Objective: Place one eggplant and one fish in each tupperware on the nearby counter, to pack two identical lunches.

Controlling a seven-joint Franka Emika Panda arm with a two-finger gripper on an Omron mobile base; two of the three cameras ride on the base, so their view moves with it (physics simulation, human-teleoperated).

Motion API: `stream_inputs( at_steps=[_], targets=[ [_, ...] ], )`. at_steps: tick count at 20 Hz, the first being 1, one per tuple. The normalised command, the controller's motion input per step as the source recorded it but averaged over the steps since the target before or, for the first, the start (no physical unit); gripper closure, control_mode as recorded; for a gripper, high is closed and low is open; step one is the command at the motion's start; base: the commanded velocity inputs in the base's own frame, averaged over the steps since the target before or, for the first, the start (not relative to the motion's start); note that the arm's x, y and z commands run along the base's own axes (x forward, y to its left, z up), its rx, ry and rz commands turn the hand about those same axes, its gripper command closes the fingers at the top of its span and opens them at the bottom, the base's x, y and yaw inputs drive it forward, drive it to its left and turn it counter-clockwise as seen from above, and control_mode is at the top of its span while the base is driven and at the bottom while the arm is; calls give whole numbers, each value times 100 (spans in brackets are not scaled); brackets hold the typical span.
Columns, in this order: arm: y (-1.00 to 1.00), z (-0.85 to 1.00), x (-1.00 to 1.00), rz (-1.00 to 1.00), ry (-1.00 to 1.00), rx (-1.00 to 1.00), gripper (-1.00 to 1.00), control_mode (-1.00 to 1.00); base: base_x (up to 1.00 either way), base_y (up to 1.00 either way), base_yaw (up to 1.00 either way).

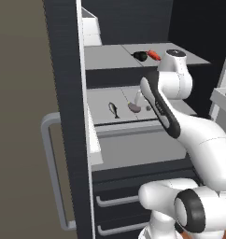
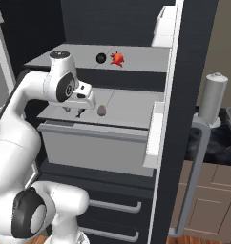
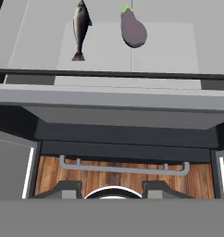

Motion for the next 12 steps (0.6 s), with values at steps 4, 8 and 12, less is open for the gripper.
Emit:
stream_inputs(
  at_steps=[4,8,12],
  targets=[
    [0,0,-6,0,-3,0,-100,-100,0,0,0],
    [-3,14,-34,3,-39,0,-100,-100,0,0,0],
    [-8,45,-19,3,-57,2,-100,-100,0,0,0]
  ],
)
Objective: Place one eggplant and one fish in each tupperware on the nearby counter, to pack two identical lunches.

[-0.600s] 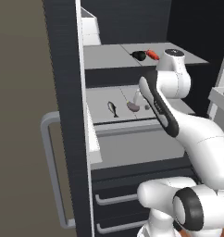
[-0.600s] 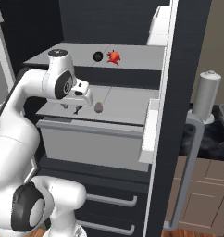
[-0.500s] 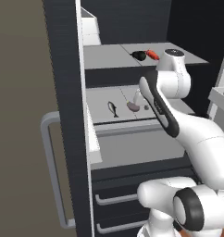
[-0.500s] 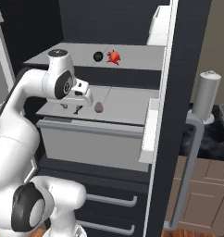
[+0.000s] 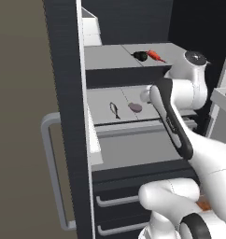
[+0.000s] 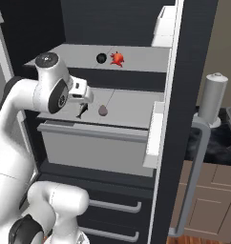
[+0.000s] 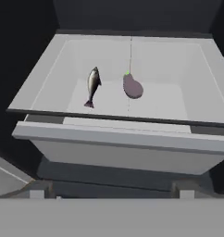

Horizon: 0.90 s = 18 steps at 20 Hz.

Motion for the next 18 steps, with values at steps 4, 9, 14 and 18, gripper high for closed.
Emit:
stream_inputs(
  at_steps=[4,9,14,18],
  targets=[
    [-7,69,10,0,-40,5,-100,-100,0,0,0],
    [0,45,31,0,-10,0,-100,-100,0,0,0],
    [0,40,40,-1,0,0,-100,-100,0,0,0],
    [0,37,38,0,0,0,-100,-100,0,0,0]
  ],
)
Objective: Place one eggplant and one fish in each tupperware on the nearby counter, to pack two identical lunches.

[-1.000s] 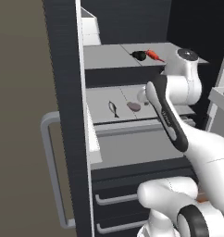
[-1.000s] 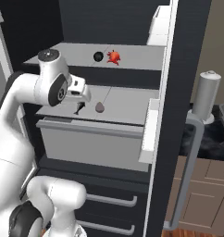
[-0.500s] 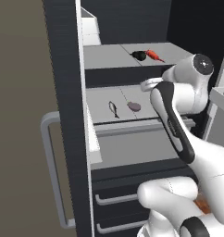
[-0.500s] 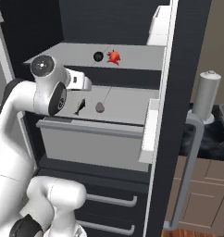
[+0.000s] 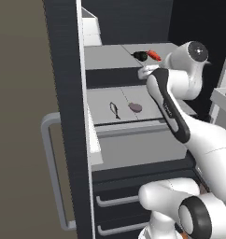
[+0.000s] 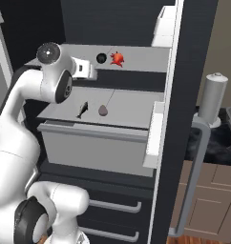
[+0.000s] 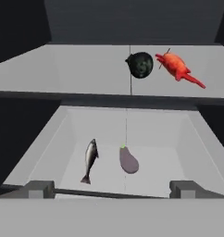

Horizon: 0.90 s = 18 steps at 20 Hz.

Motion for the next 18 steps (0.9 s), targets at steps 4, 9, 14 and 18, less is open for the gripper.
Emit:
stream_inputs(
  at_steps=[4,9,14,18],
  targets=[
    [-8,14,49,0,3,0,-100,-100,0,0,0],
    [-24,0,63,-1,12,0,-100,-100,0,0,0],
    [-13,0,64,0,12,0,-100,-100,0,0,0],
    [0,0,63,0,4,0,-100,-100,0,0,0]
  ],
)
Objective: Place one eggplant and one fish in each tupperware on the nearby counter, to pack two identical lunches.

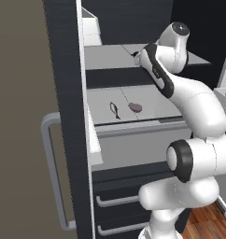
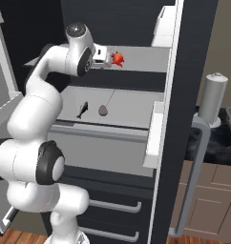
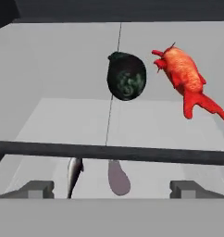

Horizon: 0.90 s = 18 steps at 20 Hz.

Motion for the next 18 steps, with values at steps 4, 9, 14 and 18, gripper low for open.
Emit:
stream_inputs(
  at_steps=[4,9,14,18],
  targets=[
    [0,0,66,0,0,0,-100,-100,0,0,0],
    [0,0,72,0,1,0,-100,-100,0,0,0],
    [0,0,67,0,0,0,-100,-100,0,0,0],
    [-8,0,57,0,0,0,-100,-100,0,0,0]
  ],
)
